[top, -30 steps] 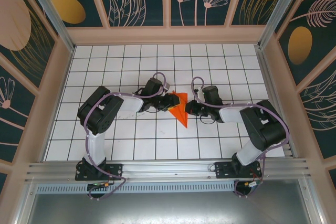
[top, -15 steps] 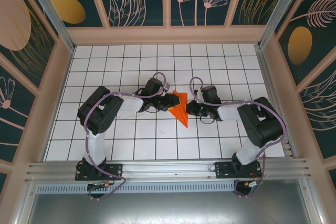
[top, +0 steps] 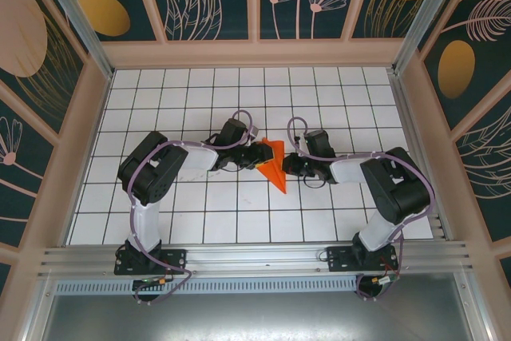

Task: Fold a paper plane with a square sheet of paper (fold left side to right side)
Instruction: Fourth fold the wing at the center of the table.

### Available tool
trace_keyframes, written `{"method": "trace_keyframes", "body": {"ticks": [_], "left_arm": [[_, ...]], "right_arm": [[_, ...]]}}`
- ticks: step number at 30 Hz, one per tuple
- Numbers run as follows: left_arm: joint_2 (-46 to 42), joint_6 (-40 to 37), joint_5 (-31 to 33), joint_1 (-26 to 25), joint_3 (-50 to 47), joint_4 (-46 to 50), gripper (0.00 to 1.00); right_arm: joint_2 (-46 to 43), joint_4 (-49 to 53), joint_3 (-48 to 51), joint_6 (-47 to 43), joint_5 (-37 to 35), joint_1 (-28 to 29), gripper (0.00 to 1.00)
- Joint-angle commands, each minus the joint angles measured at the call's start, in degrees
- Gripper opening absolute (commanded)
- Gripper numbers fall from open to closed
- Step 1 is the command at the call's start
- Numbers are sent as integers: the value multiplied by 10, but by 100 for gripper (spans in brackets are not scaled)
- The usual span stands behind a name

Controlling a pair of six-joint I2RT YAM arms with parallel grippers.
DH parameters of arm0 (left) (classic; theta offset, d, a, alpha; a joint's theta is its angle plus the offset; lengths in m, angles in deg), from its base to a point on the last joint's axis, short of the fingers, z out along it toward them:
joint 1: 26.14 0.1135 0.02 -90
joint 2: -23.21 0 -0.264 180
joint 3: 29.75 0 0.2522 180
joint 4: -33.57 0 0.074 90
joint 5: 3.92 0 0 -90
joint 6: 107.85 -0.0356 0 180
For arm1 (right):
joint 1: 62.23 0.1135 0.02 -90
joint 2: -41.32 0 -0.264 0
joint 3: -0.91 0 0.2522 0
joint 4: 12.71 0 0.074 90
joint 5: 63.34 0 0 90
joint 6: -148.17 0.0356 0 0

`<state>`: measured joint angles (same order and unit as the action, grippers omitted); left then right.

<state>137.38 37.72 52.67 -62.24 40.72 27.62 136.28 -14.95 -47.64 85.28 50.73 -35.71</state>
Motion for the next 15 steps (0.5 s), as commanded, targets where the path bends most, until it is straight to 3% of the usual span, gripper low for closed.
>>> {"method": "trace_keyframes", "body": {"ticks": [1,15], "left_arm": [[9,-16,25,-2,1,34,43],[9,-17,25,-2,-1,34,43]], "right_arm": [[-18,11,4,-6,-6,6,1],[-29,24,6,-9,-24,7,1]]}}
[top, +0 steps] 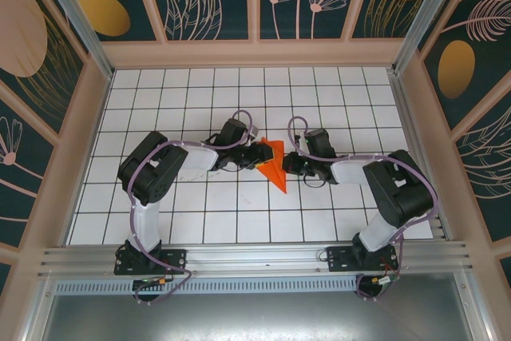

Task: Fold a paper plane with a square sheet of paper (fold left side to right side)
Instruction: Fourth fold the wing at the center of the table.

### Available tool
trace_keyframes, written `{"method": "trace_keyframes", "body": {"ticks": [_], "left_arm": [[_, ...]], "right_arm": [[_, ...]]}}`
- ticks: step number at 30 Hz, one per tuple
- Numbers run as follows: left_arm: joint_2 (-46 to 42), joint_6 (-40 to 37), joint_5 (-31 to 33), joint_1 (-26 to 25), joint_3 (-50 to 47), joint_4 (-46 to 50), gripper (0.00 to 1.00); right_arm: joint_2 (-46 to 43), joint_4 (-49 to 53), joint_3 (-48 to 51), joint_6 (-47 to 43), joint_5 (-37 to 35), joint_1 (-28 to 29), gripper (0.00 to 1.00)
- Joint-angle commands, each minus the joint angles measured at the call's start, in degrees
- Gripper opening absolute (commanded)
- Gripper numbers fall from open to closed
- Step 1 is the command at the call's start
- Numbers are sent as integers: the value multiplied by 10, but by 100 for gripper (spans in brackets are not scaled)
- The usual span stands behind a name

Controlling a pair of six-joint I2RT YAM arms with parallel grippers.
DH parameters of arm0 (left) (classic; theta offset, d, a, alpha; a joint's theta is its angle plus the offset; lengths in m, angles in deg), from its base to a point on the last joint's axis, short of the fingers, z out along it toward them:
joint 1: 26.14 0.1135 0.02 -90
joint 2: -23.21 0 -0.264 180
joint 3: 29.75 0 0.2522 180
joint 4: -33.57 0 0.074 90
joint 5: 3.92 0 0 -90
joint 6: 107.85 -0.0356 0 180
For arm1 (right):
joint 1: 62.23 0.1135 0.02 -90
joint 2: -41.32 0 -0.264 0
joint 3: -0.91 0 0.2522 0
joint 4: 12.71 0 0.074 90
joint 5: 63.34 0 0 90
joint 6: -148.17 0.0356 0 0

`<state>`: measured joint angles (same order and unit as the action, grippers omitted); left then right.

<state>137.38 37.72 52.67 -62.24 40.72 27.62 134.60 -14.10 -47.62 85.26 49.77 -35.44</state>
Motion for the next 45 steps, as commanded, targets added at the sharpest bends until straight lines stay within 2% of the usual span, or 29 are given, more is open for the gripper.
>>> {"method": "trace_keyframes", "body": {"ticks": [1,20,27,30,35,45], "left_arm": [[9,-17,25,-2,-1,34,44],[-9,-19,24,-2,4,36,45],[-54,-67,60,3,47,114,47],[-58,-71,55,5,61,116,38],[-24,-60,-6,2,85,78,24],[37,-69,-34,1,131,89,22]], "right_arm": [[-11,16,6,-9,-14,4,1],[36,43,-2,-18,-25,13,1],[42,61,0,-21,-38,18,1],[42,62,0,-24,-39,19,1],[46,67,-4,-27,-41,22,1],[53,74,-11,-30,-41,27,1]]}}
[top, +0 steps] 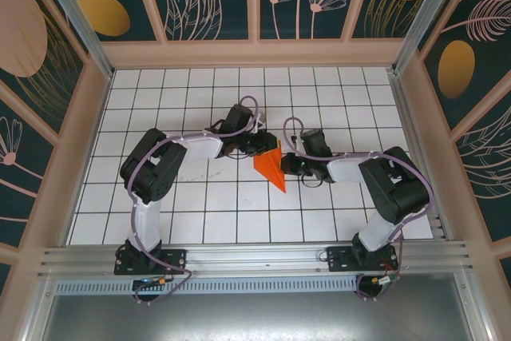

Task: Fold a paper plane with a square sheet of paper (fold left side to right side)
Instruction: Fourth fold the wing at the center of the table.

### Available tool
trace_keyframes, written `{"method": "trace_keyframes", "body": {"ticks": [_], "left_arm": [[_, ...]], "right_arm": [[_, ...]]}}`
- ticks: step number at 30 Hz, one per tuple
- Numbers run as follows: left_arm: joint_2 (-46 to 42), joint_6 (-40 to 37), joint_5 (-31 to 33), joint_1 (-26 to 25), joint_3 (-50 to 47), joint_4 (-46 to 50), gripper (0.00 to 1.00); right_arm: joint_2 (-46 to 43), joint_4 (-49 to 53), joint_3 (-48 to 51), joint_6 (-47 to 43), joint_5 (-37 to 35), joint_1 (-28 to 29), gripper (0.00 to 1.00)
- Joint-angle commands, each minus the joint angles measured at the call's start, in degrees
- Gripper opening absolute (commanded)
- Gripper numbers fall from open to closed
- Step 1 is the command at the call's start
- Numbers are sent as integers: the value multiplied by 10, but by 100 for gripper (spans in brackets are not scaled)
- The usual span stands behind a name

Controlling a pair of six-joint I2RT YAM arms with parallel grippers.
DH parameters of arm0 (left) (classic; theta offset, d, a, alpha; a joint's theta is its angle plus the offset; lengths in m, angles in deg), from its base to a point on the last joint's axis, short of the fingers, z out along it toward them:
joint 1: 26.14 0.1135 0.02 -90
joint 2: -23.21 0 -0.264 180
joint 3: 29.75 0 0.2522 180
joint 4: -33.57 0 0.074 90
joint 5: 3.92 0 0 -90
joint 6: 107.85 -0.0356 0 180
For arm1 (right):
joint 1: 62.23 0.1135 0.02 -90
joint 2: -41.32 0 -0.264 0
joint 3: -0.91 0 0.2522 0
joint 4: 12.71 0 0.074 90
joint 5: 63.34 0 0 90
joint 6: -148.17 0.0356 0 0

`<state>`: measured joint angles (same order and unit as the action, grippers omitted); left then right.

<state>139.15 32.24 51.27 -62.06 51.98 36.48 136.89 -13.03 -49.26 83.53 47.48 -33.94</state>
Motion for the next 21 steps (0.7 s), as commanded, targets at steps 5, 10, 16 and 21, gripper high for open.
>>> {"method": "trace_keyframes", "body": {"ticks": [5,10,16,21], "left_arm": [[41,-22,-21,0,27,9,23],[58,-41,-4,0,27,32,23],[66,-46,14,0,18,39,24],[71,-56,33,0,16,57,24]], "right_arm": [[33,68,6,-14,-20,12,1],[32,80,1,-18,-22,13,0],[33,93,-6,-25,-27,14,0],[33,92,-7,-25,-18,14,0]]}}
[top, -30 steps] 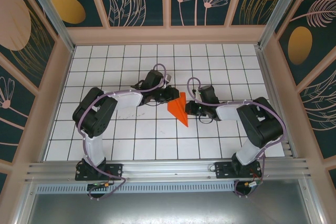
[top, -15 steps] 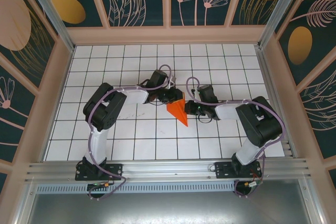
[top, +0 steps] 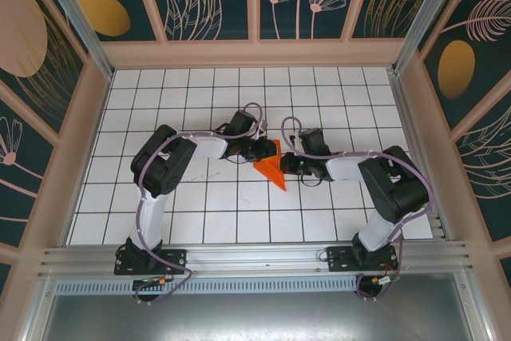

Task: Fold a paper plane with a square sheet of paper (fold left side to right side)
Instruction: Fourth fold the wing at the center of the table.

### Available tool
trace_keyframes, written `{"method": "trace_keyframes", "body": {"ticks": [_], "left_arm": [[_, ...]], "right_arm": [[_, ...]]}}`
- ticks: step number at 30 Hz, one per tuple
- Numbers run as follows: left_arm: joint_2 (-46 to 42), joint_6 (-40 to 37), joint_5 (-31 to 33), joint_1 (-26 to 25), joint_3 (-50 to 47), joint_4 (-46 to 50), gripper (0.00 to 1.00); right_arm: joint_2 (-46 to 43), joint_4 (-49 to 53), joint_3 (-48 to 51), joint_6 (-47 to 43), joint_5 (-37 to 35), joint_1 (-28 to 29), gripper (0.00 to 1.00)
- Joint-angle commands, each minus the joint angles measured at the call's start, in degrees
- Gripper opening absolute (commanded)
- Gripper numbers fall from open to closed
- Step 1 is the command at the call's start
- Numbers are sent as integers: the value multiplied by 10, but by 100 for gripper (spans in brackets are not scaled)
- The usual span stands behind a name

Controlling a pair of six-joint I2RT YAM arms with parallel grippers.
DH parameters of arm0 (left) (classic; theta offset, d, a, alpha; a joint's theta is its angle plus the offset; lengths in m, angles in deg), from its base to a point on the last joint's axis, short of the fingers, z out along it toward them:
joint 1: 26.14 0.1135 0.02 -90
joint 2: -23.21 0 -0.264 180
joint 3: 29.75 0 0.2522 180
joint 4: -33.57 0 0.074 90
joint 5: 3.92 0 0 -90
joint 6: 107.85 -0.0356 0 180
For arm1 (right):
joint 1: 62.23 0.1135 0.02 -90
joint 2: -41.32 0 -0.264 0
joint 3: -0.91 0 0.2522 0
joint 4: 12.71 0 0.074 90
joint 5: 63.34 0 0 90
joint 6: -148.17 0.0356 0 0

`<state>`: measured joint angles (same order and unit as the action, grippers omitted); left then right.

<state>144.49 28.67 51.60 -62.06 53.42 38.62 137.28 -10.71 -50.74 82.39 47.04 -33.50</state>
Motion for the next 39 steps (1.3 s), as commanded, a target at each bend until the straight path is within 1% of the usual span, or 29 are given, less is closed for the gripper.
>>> {"method": "trace_keyframes", "body": {"ticks": [1,4,6,10,14,16,17,19,22,25,28,33,39], "left_arm": [[19,-22,32,0,0,37,24],[21,-25,39,0,-9,38,24],[23,-25,42,0,-16,37,24],[26,-24,46,0,-27,32,24],[28,-20,46,0,-30,27,24],[27,-20,47,0,-31,26,24],[27,-20,47,-1,-30,26,24],[27,-20,46,0,-30,27,24],[27,-21,47,-1,-30,29,24],[24,-21,50,0,-30,31,24],[22,-22,52,0,-30,33,23],[21,-22,54,0,-31,35,23],[20,-22,54,0,-31,35,23]], "right_arm": [[27,68,7,-14,-11,10,0],[17,72,-1,-14,-10,8,1],[6,79,-12,-15,-10,4,4],[-26,102,-43,-19,-16,-4,17],[-73,143,-57,-20,-38,-8,30],[-105,162,-51,-17,-38,-8,33],[-119,166,-47,-14,-31,-8,33],[-147,159,-28,-1,6,-6,32],[-161,105,8,39,89,0,25],[-142,60,23,65,136,13,18],[-110,41,17,68,148,21,16],[-59,42,-3,56,153,23,15],[-40,66,2,43,134,23,14]]}}
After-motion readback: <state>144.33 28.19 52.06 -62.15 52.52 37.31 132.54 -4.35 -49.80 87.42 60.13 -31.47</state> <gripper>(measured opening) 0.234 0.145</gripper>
